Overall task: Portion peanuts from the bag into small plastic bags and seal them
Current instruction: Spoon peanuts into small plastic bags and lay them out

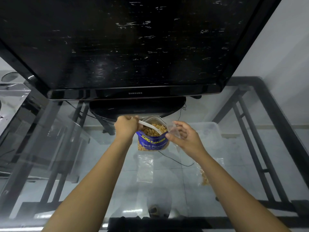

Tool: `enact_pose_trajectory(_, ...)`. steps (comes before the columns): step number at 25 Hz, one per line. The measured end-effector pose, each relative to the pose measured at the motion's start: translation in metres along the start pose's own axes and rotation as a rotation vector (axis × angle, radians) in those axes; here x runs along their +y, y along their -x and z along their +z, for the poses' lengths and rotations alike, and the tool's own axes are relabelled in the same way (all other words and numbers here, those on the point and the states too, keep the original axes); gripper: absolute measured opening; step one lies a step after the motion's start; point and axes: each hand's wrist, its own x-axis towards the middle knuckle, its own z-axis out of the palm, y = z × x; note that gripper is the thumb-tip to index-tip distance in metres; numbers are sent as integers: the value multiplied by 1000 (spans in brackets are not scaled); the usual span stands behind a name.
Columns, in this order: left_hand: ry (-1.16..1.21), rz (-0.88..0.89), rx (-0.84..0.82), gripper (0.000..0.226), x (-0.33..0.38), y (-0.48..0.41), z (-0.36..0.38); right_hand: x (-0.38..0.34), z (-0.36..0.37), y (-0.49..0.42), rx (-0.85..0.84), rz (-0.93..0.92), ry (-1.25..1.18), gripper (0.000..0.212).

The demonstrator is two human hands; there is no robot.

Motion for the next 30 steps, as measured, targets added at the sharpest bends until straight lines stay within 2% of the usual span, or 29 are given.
enact_pose_trajectory(5,140,-69,-127,20,-1,-4,-6,1,-4,1,-17,12,0,49)
enact_pose_trajectory(9,216,-115,-137,20,-3,-11,-14,-4,-8,3,71,-8,25,48)
enact_pose_trajectory(12,256,-118,-134,20,-8,-17,-24,-10,-10,2,135,-54,162,51)
enact_pose_trajectory(16,326,-136,-128,21,-16,-23,-38,-17,-7,-5,122,-140,426,56)
enact_pose_trajectory(20,422,-113,-87,22,0,-23,-53,-23,2,-15,126,-232,532,52)
enact_pose_trajectory(23,403,-10,-105,22,22,-17,-62,-28,12,-22,116,-255,542,51)
enact_pose_trajectory(26,299,159,-78,22,42,0,-62,-30,23,-23,141,-267,404,49)
enact_pose_trajectory(28,174,346,-48,20,56,21,-62,-32,30,-21,149,-252,280,48)
enact_pose_trajectory(30,-61,643,23,18,69,49,-62,-34,37,-20,165,-230,165,46)
